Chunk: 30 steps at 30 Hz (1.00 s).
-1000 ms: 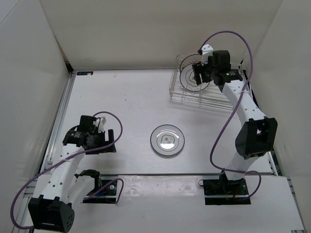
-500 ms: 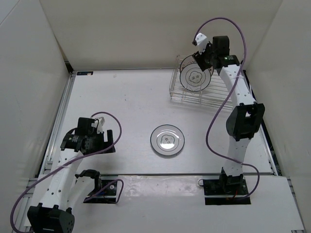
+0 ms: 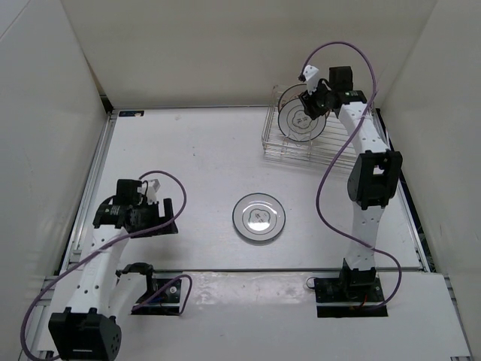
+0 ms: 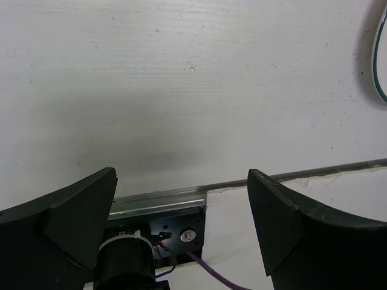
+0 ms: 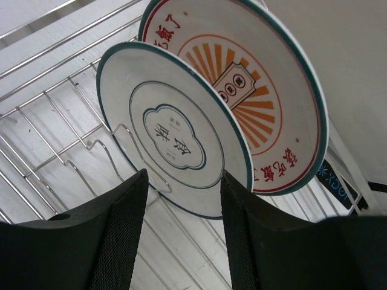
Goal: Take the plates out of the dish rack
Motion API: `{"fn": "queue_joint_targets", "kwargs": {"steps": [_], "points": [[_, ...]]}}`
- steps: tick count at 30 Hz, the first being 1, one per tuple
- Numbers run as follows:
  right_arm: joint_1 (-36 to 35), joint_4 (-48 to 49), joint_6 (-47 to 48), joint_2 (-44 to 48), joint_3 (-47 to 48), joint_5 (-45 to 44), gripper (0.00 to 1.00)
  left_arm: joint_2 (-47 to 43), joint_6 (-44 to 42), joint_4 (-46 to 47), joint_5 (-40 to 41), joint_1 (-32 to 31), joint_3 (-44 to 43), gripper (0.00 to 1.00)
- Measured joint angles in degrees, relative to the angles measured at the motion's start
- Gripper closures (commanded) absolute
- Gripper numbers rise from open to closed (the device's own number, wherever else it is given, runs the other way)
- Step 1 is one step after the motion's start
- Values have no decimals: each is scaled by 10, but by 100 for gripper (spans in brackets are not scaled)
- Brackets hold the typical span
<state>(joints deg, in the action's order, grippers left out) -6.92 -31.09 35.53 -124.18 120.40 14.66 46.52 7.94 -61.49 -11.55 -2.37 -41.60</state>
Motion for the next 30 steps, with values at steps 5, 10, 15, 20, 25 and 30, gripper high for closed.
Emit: {"fn": "queue_joint_targets", "kwargs": {"steps": [5,10,15,20,25,30], "points": [[9,17,0,-5,-6,21,46,46,-15,0,-30,26,0,0],[14,41,-3,-33,10,30,48,59,-21,0,-56,47,0,0],[17,58,-8,-54,14,48,50,77,-22,-3,-85,75,-5,0],[17,63,-17,-63,34,68,50,94,-21,-3,-113,99,-16,0],[19,85,-28,-70,50,83,52,109,-16,-1,-137,113,-21,0],[27,103,-37,-75,51,91,56,124,-12,1,-154,118,-29,0]]}}
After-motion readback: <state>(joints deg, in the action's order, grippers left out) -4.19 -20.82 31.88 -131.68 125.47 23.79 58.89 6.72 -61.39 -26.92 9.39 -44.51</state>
